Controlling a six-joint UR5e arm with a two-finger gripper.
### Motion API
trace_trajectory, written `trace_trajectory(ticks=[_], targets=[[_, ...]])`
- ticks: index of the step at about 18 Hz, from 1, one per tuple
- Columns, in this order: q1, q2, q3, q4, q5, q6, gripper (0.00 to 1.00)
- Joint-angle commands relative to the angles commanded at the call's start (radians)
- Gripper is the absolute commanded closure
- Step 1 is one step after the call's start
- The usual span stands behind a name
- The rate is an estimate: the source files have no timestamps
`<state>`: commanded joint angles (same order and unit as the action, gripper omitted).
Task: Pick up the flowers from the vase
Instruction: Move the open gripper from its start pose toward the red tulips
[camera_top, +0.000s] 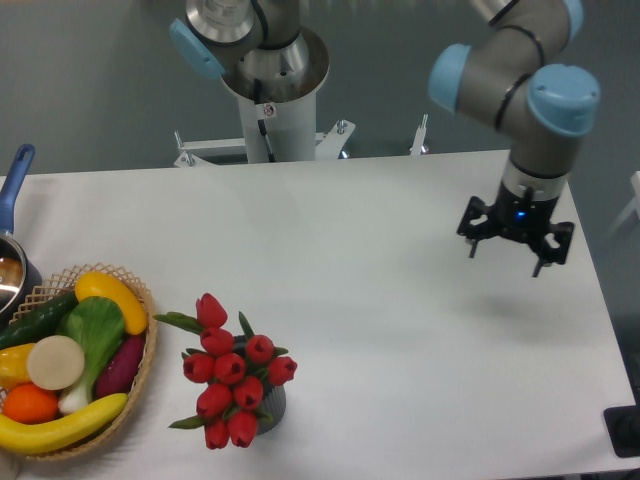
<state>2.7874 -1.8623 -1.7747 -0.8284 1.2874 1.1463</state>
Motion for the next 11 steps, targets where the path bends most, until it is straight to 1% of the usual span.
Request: trace_trajectory(ticks=[2,5,6,8,11], targets=[[-0.008,0.031,-0.003,0.0,-0.121,-0.071,0.0],[-0.009,0.04,-0.003,0.006,-0.313,-0.141,0.0],[-0.011,0.04,-0.003,0.008,-0.354,-0.143,0.0],[-0.02,0.043,-0.003,0.009,-0.404,-0.143,0.0],[-0.052,0.045,-0.006,0.009,-0.43,-0.145,0.0]])
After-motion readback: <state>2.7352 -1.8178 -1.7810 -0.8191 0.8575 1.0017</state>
